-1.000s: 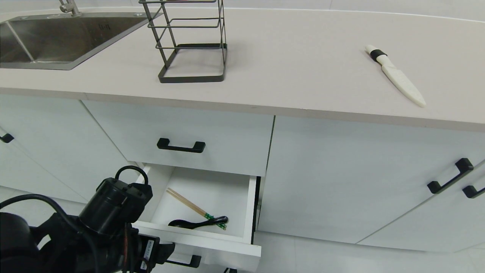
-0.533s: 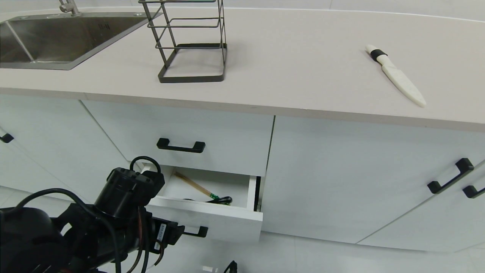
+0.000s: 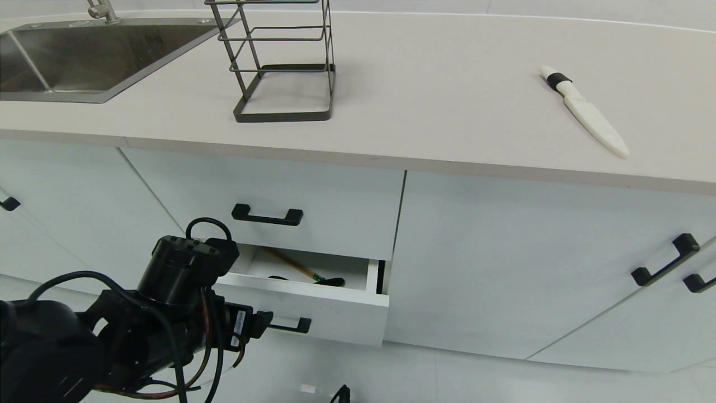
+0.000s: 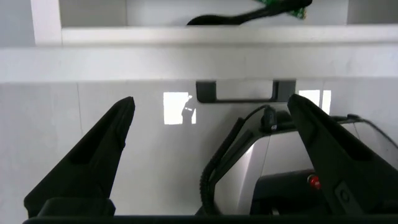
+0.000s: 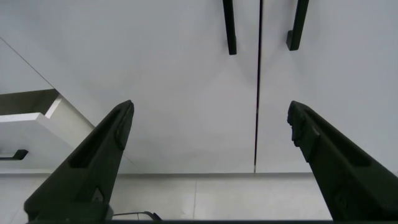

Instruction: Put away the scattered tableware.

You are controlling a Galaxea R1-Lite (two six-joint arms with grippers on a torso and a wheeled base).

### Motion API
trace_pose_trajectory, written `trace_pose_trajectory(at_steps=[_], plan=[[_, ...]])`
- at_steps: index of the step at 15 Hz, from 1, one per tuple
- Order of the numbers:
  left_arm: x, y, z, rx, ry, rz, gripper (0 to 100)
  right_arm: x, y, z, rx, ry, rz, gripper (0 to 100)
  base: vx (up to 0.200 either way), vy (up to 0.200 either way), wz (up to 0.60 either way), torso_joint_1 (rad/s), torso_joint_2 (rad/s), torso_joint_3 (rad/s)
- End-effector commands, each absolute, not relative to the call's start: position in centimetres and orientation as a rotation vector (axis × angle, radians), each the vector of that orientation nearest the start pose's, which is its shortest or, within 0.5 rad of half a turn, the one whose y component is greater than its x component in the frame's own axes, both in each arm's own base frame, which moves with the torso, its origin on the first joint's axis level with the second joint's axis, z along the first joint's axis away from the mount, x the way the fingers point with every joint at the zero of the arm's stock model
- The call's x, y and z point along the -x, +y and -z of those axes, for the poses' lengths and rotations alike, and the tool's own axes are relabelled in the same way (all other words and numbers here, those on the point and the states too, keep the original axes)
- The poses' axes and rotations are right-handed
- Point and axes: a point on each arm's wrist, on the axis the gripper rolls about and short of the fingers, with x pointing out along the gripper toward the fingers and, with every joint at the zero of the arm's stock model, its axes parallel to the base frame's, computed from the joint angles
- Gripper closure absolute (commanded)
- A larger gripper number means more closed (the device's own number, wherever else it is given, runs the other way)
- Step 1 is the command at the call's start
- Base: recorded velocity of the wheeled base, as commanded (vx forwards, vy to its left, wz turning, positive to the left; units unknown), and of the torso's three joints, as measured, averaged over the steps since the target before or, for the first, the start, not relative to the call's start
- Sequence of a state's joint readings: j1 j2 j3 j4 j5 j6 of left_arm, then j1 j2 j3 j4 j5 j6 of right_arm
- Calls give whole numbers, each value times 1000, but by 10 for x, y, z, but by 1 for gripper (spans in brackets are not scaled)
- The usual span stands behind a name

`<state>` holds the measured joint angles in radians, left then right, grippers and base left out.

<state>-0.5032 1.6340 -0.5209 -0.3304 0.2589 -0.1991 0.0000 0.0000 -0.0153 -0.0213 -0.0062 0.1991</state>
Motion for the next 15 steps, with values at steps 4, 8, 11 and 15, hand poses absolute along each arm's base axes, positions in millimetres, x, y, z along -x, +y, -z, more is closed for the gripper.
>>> trace_pose_trajectory(at_steps=[4, 8, 11, 15], plan=[[-221, -112, -100, -82, 715, 150, 0, 24, 0, -82, -200, -36, 3, 0, 0, 0, 0, 0, 0, 0], [-230, -116, -99, -50, 654, 150, 0, 24, 0, -82, -200, -36, 4, 0, 0, 0, 0, 0, 0, 0], [-215, -111, -96, -62, 665, 157, 0, 24, 0, -82, -200, -36, 4, 0, 0, 0, 0, 0, 0, 0], [-204, -92, -97, -28, 668, 107, 0, 24, 0, -82, -200, -36, 4, 0, 0, 0, 0, 0, 0, 0]])
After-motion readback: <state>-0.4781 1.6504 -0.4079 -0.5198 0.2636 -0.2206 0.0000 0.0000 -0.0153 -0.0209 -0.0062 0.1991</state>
